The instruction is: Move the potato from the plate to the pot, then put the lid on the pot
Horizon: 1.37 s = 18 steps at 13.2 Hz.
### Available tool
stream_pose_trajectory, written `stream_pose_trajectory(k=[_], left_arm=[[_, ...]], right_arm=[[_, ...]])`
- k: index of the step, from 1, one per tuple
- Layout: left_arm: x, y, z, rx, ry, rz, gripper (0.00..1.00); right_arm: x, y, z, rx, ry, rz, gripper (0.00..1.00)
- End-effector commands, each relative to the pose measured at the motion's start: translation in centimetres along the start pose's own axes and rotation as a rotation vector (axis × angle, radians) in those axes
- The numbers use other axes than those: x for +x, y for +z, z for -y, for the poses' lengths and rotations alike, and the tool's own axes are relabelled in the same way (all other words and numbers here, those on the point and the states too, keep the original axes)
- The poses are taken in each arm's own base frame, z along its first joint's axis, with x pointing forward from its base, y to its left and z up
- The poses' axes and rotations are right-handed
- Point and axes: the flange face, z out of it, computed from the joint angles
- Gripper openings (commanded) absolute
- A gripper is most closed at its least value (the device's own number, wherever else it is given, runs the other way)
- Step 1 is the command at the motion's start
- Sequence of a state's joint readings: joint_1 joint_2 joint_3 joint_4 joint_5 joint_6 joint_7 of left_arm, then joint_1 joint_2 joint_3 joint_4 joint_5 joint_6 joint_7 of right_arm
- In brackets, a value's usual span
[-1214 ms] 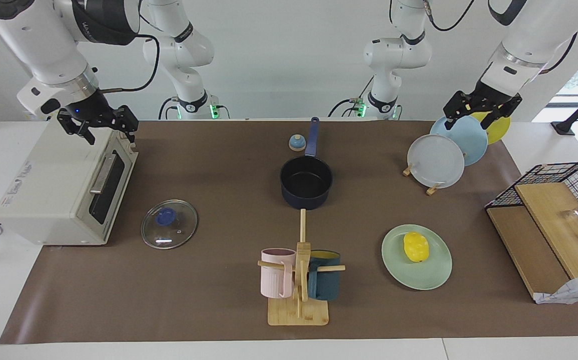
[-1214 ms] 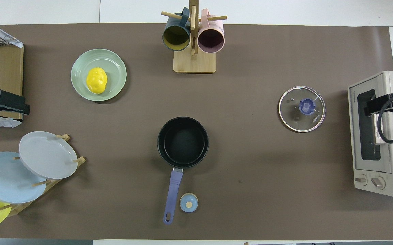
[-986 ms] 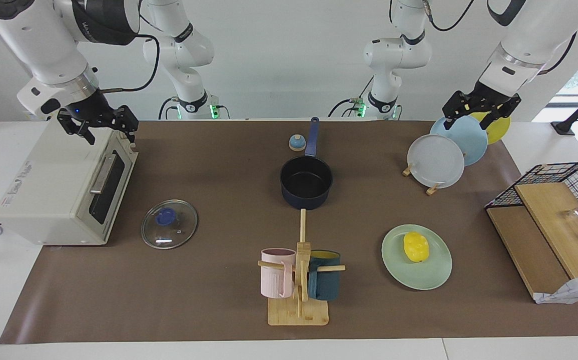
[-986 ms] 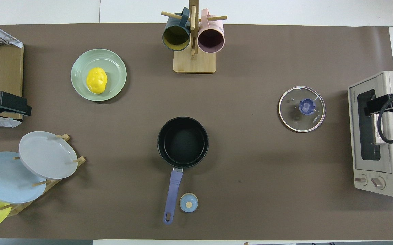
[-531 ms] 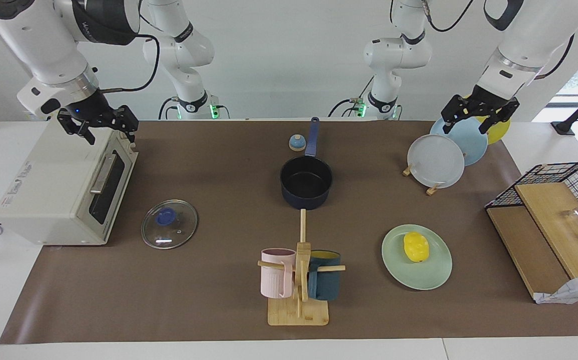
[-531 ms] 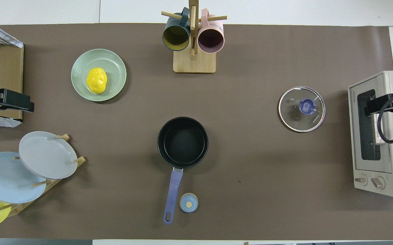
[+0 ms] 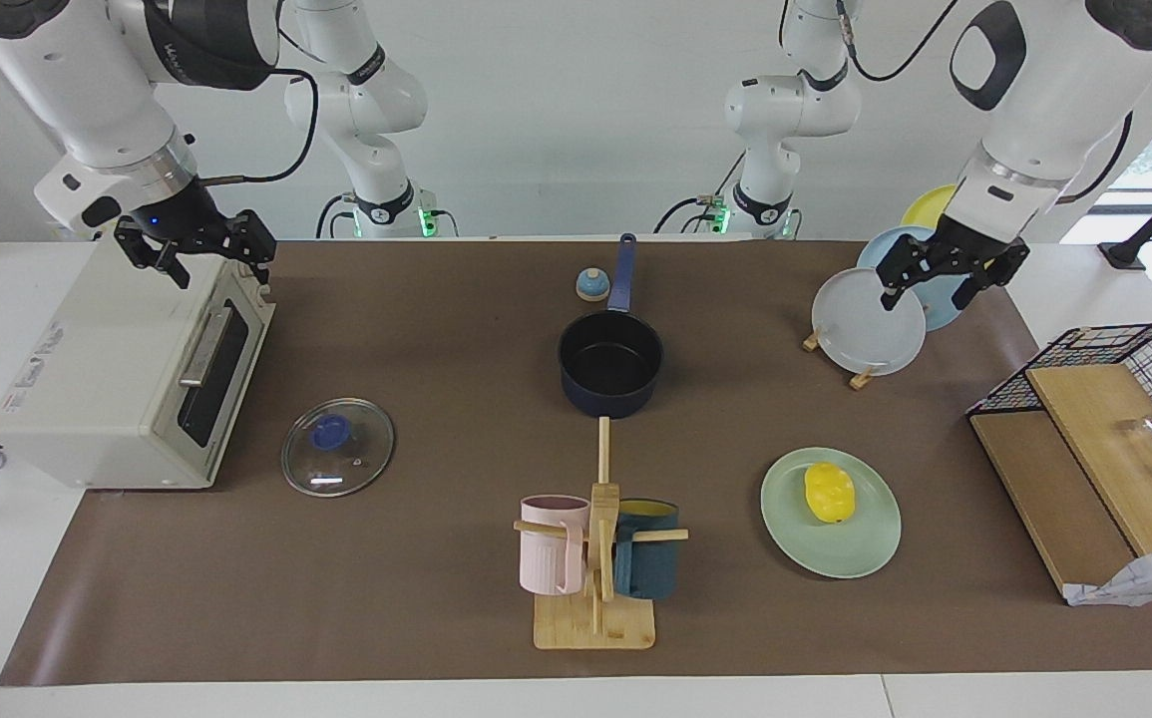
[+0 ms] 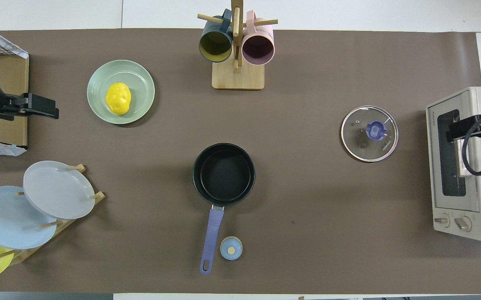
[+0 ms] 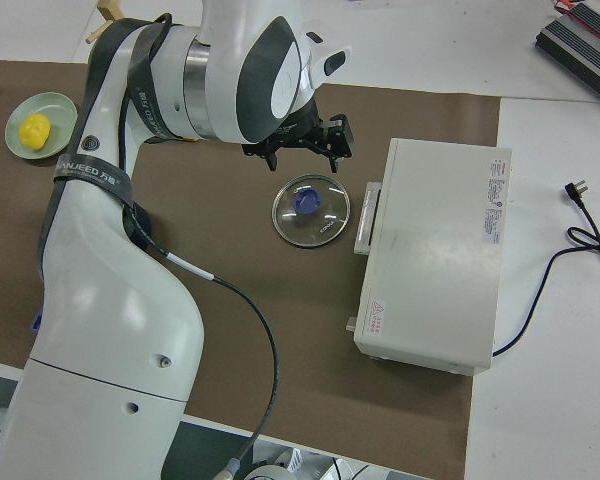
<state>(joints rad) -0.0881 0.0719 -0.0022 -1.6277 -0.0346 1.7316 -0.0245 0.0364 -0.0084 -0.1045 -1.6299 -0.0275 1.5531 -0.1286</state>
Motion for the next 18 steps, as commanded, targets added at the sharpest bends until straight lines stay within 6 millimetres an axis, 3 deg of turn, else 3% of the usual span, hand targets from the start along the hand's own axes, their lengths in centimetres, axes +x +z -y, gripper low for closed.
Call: stream_pose_trajectory(k=[1, 3, 7, 12, 14, 18], left_arm=[[5.7, 6.5, -0.8, -0.022, -0.008, 0.028, 1.00], [8.7, 12.1, -0.7, -0.029, 0.001, 0.015, 1.00], [10.7, 17.9, -1.3, -0.030, 0.033, -0.013, 1.00], [11.4, 21.0, -3.8, -0.024, 0.066, -0.048, 1.00], [11.5, 22.6, -3.5, -0.005, 0.073, -0.034, 1.00], [11.3, 23.7, -3.4, 0.016, 0.089, -0.039, 1.00]], right_arm=[[-0.6, -0.1, -0.3, 0.006, -0.021, -0.006, 1.00], [-0.6, -0.1, -0.3, 0.006, -0.021, -0.006, 1.00], [-0.6, -0.1, -0.3, 0.006, -0.021, -0.006, 1.00], [-0.6, -0.1, -0.3, 0.006, -0.021, -0.006, 1.00], [-0.6, -0.1, -0.3, 0.006, -0.021, -0.006, 1.00], [-0.5, -0.1, 0.5, 0.005, -0.038, -0.006, 1.00]])
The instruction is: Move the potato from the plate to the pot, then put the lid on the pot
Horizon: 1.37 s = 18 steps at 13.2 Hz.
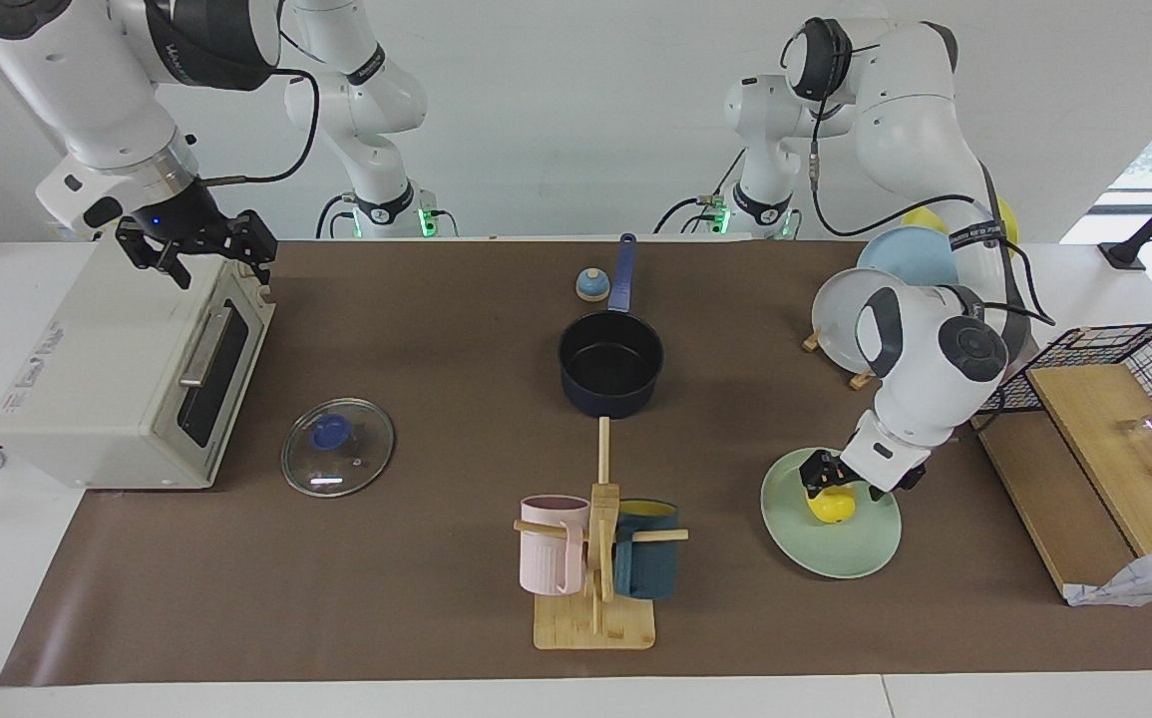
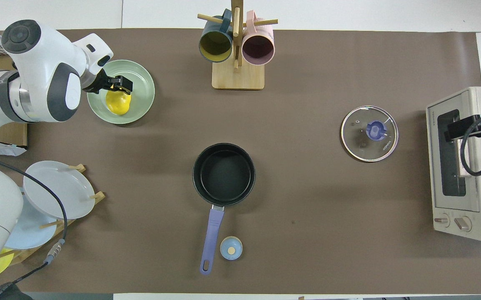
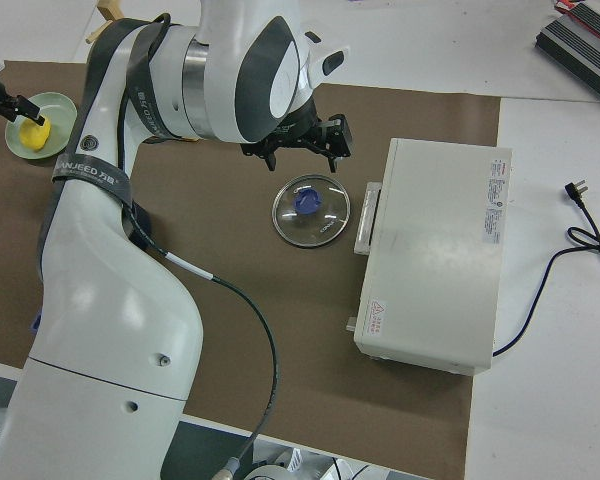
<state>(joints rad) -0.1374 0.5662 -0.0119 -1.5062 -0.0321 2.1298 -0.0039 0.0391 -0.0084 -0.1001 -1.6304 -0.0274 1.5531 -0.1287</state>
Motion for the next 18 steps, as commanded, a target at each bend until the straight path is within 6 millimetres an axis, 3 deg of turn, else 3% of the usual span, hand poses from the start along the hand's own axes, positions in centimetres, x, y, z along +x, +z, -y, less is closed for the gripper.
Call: stream_pose_trajectory(k=[1, 4, 6, 7, 8, 9, 10, 12, 13, 15, 18], left_arm=[[-0.1, 0.7, 0.0, 0.019, 0.023, -0.015, 1.00], [-0.7, 1.5, 0.1, 0.031, 0.029, -0.007, 1.00], [-1.0, 2.0, 0.2, 0.036, 0.031, -0.013, 0.97], [-1.1, 2.0, 0.2, 0.036, 0.031, -0.012, 0.87], [-1.0, 2.0, 0.2, 0.036, 0.031, -0.013, 0.64], [-1.1, 2.0, 0.1, 0.036, 0.031, -0.006, 0.17], [-1.0, 1.6, -0.2, 0.036, 0.033, 0.001, 0.00], [-0.5, -0.2, -1.2, 0.032, 0.019, 0.016, 0.00], [-0.4, -2.1, -1.4, 0.031, -0.006, 0.016, 0.00], [-1.5, -8.7, -2.0, 0.010, -0.068, 0.001, 0.00], [-5.5, -17.5, -4.7, -0.051, -0.143, 0.051, 0.00]], right_arm=[[-0.6, -0.1, 0.1, 0.006, -0.029, -0.005, 1.00], [-0.5, 0.2, 0.4, 0.014, -0.075, -0.008, 1.00], [-0.3, 2.1, 0.6, 0.027, -0.086, -0.052, 1.00], [-0.1, 4.2, 0.8, 0.034, -0.086, -0.084, 1.00], [0.6, 5.5, 1.9, 0.029, -0.111, -0.103, 1.00], [1.9, 7.3, 3.0, 0.024, -0.131, -0.110, 1.00], [3.3, 9.3, 3.3, 0.020, -0.135, -0.107, 1.00], [5.3, 14.3, 3.7, 0.013, -0.139, -0.120, 1.00], [5.7, 16.3, 5.1, 0.008, -0.163, -0.139, 1.00], [5.6, 19.8, 4.9, 0.003, -0.161, -0.156, 1.00], [6.3, 22.3, 5.0, -0.002, -0.171, -0.151, 1.00]])
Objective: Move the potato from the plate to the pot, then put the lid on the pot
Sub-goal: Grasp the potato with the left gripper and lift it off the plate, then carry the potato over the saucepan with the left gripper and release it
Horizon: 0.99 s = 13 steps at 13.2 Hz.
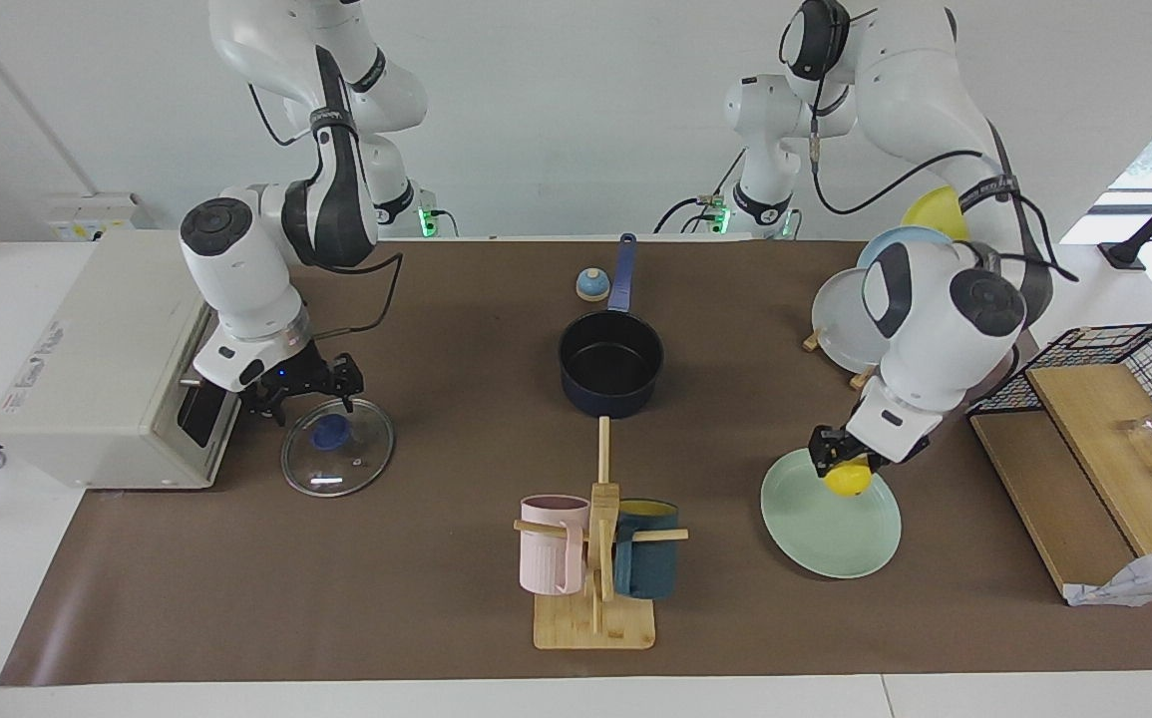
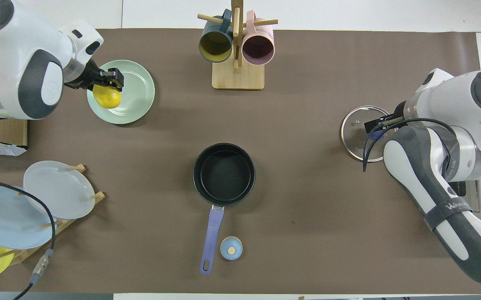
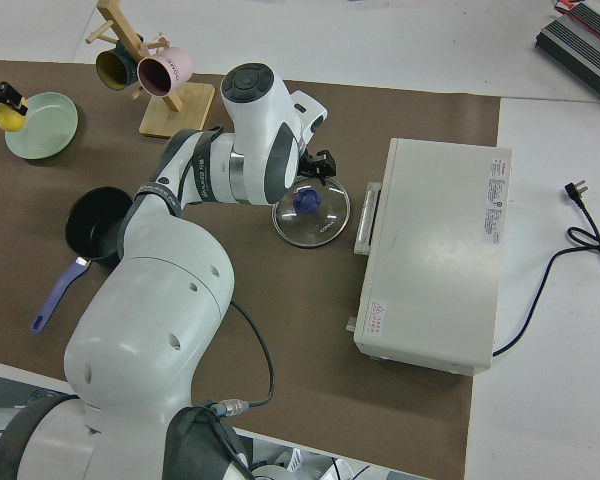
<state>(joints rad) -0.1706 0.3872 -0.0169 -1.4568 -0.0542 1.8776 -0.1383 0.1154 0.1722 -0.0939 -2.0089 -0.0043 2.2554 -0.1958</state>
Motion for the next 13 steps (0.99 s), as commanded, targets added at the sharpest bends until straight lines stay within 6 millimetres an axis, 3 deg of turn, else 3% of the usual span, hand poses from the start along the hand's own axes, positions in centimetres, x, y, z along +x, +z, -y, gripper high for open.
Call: stream_pose_trajectory(k=[1, 3, 4, 5, 7, 9, 12, 13], left_arm=[[-5.4, -7.2, -2.9, -0.028, -0.074, 0.039, 0.00], [-10.2, -11.6, -5.3, -0.037, -0.093, 0.075, 0.00], [-12.6, -12.8, -6.7, -0.055, -0.110, 0.087, 0.00], [-14.7, -12.7, -8.9, -0.050, -0.131, 0.093, 0.00], [-17.3, -11.5, -12.8, -0.054, -0.172, 0.078, 0.00], [-19.8, -9.0, -15.7, -0.093, -0.196, 0.010, 0.00], [-20.9, -5.0, -18.9, -0.113, -0.188, -0.018, 0.00], [-20.7, -2.6, -20.5, -0.109, -0.184, -0.010, 0.00]], right_arm=[[-0.4, 1.7, -0.1, 0.018, -0.028, 0.011, 1.00], [-0.4, 2.8, -0.1, 0.021, -0.054, 0.026, 1.00], [-0.4, 3.4, -0.3, 0.022, -0.053, 0.035, 1.00], [-0.4, 3.6, -0.3, 0.021, -0.053, 0.032, 1.00], [0.0, 4.9, -0.4, 0.014, -0.047, 0.016, 1.00], [0.0, 5.7, -0.3, 0.015, -0.048, 0.027, 1.00], [0.2, 5.6, -0.1, 0.046, -0.015, 0.016, 1.00], [0.2, 5.7, -0.1, 0.047, -0.015, 0.019, 1.00]])
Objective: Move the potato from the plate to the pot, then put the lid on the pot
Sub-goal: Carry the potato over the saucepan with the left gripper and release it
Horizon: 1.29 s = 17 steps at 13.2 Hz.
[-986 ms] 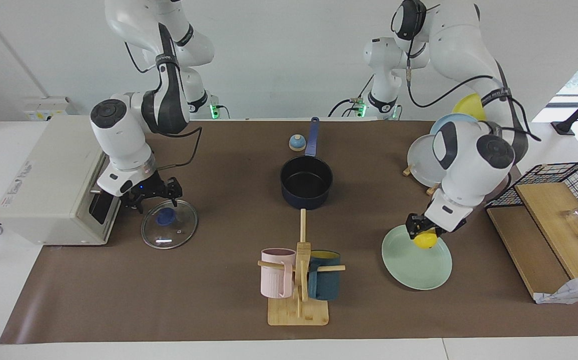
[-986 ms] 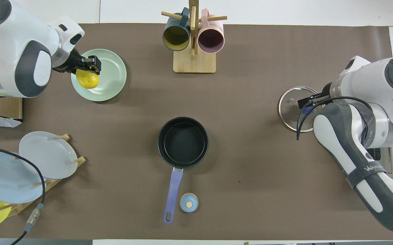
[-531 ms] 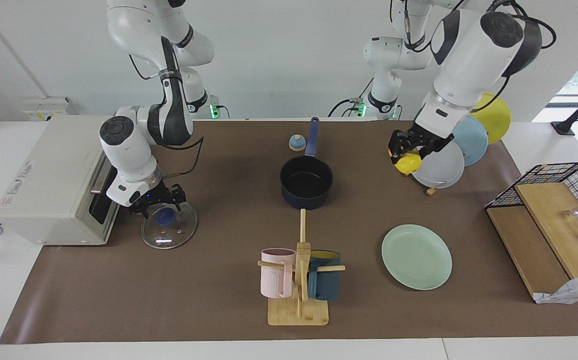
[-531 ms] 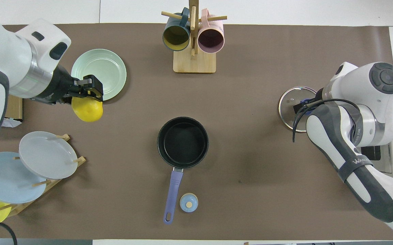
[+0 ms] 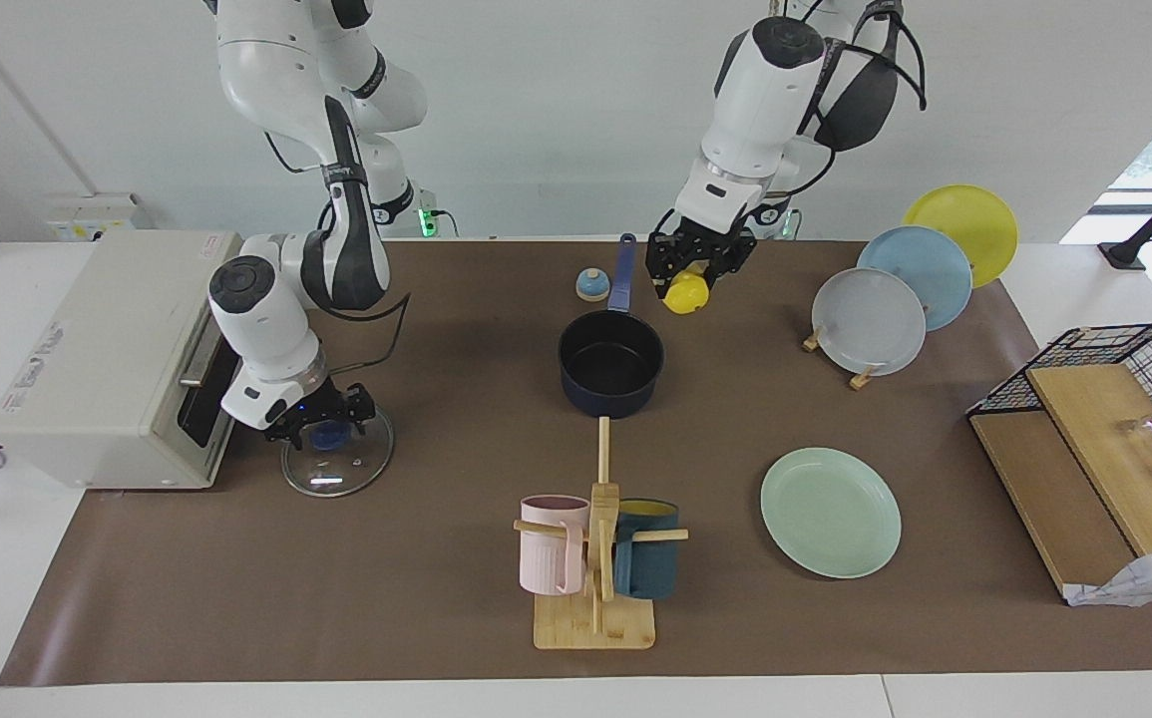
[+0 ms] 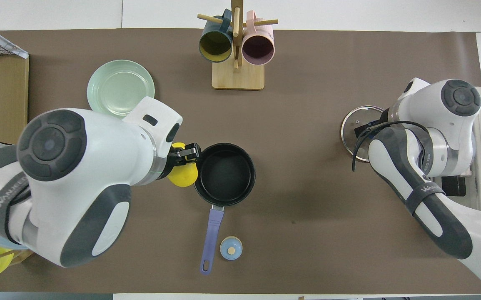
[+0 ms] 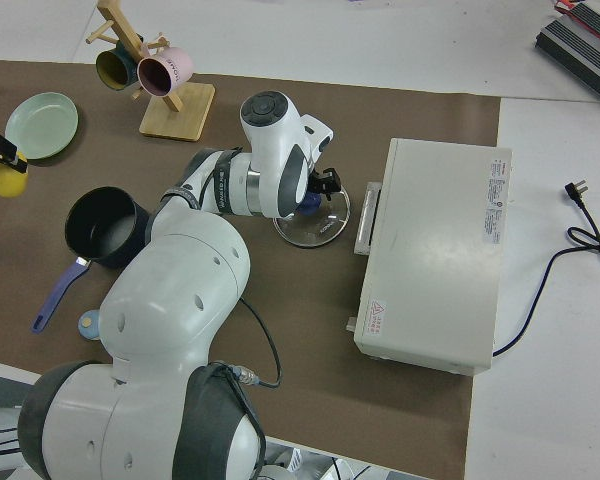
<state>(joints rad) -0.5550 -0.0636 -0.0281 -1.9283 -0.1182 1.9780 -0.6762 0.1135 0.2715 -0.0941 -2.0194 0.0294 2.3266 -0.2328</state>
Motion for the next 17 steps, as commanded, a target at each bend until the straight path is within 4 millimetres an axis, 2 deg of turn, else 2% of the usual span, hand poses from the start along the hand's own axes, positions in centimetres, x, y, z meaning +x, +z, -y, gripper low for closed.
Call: stream_pose_trajectory(k=[1, 5, 7, 8, 10, 13, 15, 17], left_arm=[[-0.9, 4.8, -2.2, -0.018, -0.005, -0.006, 0.00], [-1.6, 11.3, -4.1, 0.036, 0.067, -0.048, 0.00], [-1.8, 12.7, -4.4, 0.053, 0.112, -0.079, 0.00], [-2.2, 14.2, -4.6, 0.067, 0.124, -0.066, 0.00], [-3.2, 16.2, -4.6, 0.081, 0.152, -0.067, 0.00], [-4.1, 18.0, -4.6, 0.102, 0.183, -0.072, 0.00], [-5.0, 18.9, -5.3, 0.104, 0.201, -0.066, 0.00], [-5.5, 19.9, -5.1, 0.108, 0.208, -0.062, 0.00]], right_arm=[[-0.1, 0.0, -0.2, 0.024, -0.001, -0.013, 1.00], [-0.3, 0.1, 0.0, 0.030, -0.019, 0.013, 0.96], [-0.2, 0.0, -0.1, 0.022, -0.026, 0.009, 0.93], [-0.2, -0.1, -0.1, 0.021, -0.027, 0.009, 0.90], [-0.2, 0.0, -0.1, 0.020, -0.040, 0.011, 0.80], [-0.1, -0.2, -0.2, 0.018, -0.070, 0.007, 0.64], [-0.1, -0.1, -0.2, 0.019, -0.072, 0.009, 0.58], [0.3, -0.6, -0.1, 0.018, -0.075, 0.004, 0.58]])
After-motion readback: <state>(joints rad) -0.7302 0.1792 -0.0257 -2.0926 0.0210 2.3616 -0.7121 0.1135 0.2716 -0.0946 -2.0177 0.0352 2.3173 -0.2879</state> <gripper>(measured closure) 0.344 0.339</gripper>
